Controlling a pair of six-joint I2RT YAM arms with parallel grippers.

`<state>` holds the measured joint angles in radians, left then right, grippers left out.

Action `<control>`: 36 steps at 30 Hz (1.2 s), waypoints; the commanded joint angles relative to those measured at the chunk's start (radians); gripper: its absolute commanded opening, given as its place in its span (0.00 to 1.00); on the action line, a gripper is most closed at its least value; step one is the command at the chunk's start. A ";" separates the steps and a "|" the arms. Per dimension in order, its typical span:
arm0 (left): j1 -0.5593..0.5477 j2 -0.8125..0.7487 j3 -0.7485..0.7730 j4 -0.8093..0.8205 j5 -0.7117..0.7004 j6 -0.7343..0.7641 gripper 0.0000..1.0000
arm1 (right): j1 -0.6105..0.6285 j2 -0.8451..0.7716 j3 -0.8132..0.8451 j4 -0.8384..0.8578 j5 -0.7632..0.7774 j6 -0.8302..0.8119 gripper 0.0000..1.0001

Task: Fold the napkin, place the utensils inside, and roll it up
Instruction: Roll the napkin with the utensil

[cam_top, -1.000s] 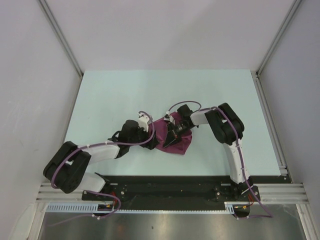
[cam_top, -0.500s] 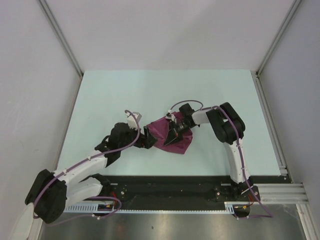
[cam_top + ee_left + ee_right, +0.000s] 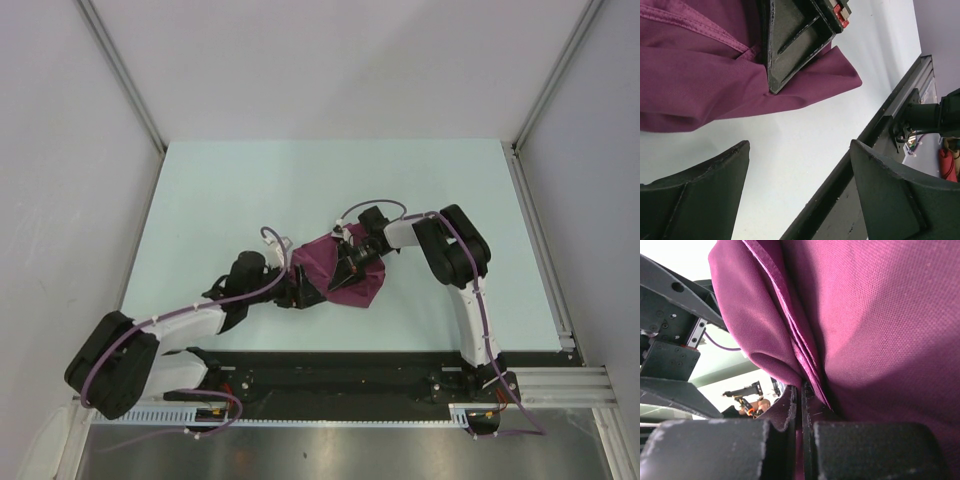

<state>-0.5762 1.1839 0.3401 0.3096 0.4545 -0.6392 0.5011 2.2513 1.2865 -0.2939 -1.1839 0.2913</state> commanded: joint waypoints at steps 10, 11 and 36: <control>-0.005 0.048 0.039 0.141 0.010 -0.022 0.86 | 0.051 0.037 0.031 -0.149 0.308 -0.087 0.00; -0.005 0.049 0.037 0.143 0.009 -0.020 0.86 | 0.054 0.037 0.033 -0.154 0.311 -0.090 0.00; -0.005 0.085 0.005 0.197 0.016 -0.039 0.85 | 0.067 0.054 0.045 -0.154 0.311 -0.080 0.00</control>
<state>-0.5762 1.2419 0.3305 0.4244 0.4744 -0.6655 0.5636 2.2459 1.3468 -0.4404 -1.0920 0.2462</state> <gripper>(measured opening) 0.854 0.022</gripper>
